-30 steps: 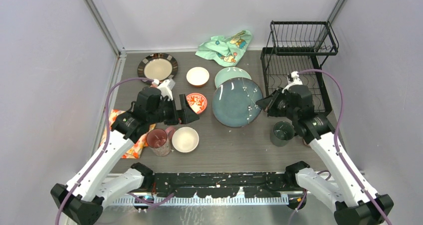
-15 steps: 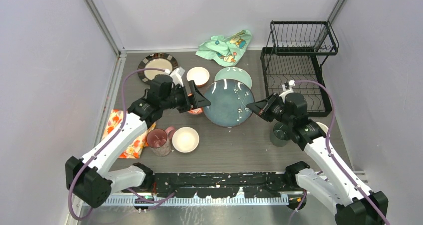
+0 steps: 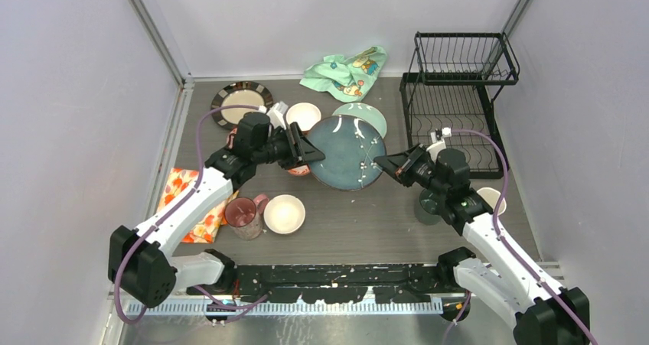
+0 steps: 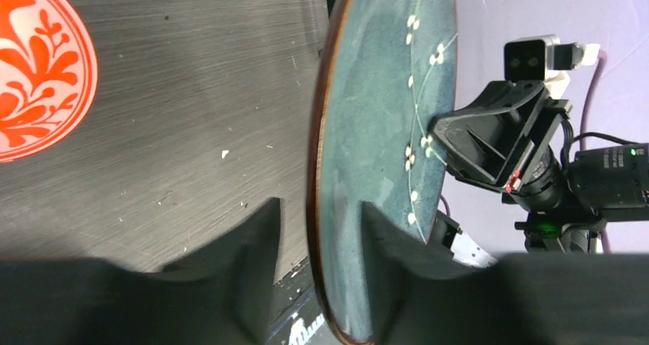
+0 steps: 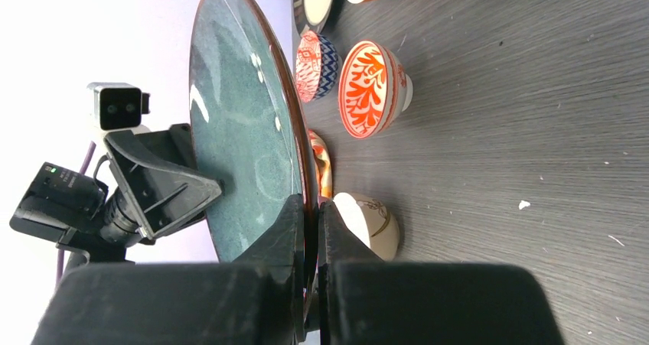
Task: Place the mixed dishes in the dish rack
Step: Insert the plate into the dish rack.
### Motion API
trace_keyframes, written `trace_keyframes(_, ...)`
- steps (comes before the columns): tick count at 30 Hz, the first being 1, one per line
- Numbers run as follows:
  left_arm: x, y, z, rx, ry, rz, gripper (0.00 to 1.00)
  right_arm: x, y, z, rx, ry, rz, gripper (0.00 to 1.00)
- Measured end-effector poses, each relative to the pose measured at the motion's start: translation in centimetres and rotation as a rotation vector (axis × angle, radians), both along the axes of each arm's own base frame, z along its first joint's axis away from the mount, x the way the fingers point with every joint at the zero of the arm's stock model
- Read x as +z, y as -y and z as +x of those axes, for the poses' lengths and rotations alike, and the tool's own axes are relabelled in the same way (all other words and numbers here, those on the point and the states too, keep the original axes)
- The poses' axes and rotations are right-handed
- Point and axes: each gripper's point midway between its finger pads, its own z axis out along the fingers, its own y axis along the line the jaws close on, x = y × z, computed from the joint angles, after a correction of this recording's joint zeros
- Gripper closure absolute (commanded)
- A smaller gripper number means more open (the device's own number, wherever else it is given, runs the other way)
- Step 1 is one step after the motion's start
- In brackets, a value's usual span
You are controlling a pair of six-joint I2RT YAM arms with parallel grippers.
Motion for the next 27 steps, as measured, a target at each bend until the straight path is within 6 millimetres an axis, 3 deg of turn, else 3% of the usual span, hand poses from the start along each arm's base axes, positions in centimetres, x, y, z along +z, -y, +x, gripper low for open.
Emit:
trace_keyframes(4, 0.1, 0.3, -0.1, -0.001, -0.017, -0.028, 0.96, -0.6, -0.1, -0.2, 0.012, -0.008, -0.001, 0.99)
trace_keyframes(5, 0.0, 0.3, -0.2, -0.003, -0.023, -0.029, 1.0, -0.8, -0.2, -0.3, 0.015, -0.014, -0.001, 0.99)
trace_keyframes(17, -0.1, 0.1, 0.0, 0.032, -0.072, -0.064, 1.0, -0.4, -0.9, 0.2, 0.053, 0.013, 0.022, 0.48)
trace_keyframes(27, -0.7, -0.3, -0.6, 0.023, -0.075, -0.048, 1.0, -0.7, -1.9, 0.9, 0.094, -0.004, 0.047, 0.46)
